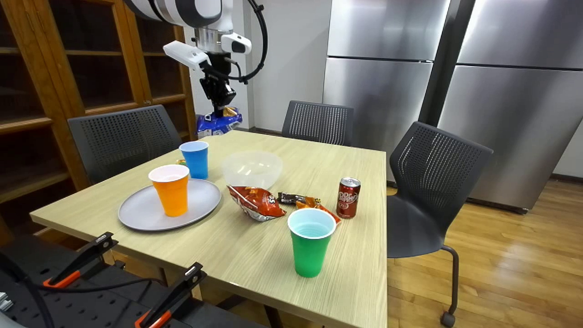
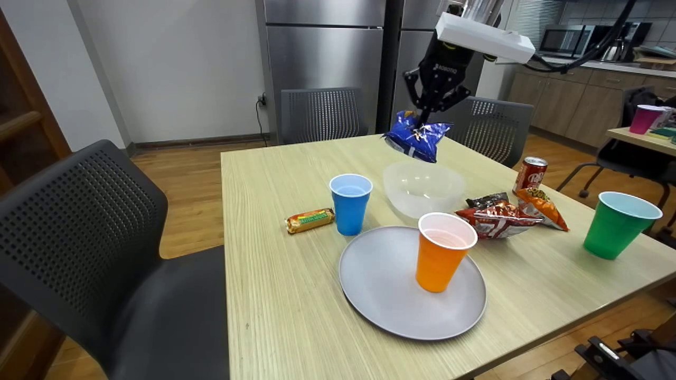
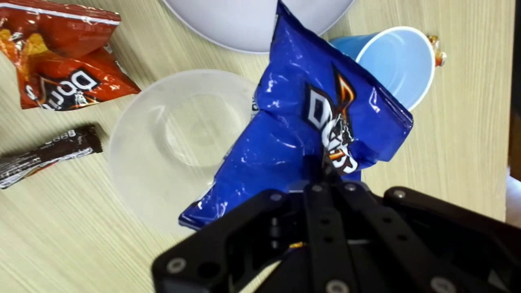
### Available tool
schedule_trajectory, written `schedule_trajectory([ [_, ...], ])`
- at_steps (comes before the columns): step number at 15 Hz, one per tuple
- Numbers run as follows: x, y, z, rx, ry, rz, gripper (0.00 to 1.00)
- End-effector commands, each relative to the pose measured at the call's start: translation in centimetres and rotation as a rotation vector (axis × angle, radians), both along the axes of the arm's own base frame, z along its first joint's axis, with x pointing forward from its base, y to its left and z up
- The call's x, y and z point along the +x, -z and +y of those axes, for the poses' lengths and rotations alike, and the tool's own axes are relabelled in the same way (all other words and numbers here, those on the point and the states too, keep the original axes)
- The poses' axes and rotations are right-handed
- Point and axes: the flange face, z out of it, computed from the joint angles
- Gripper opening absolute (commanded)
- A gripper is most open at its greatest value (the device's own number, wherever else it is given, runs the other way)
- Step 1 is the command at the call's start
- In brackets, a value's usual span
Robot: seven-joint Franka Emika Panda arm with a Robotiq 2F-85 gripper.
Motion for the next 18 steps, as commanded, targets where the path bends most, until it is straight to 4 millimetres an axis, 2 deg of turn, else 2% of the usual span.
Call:
schedule_trajectory([
  [1,1.2,1.3,-2.2,0.012,0.029,0.017,0.0],
  [7,2.8,4.5,-4.5,0.006,0.075,0.061,0.0],
  [18,6.6,11.1,-6.1,-0.022,0.154,0.132,0.0],
])
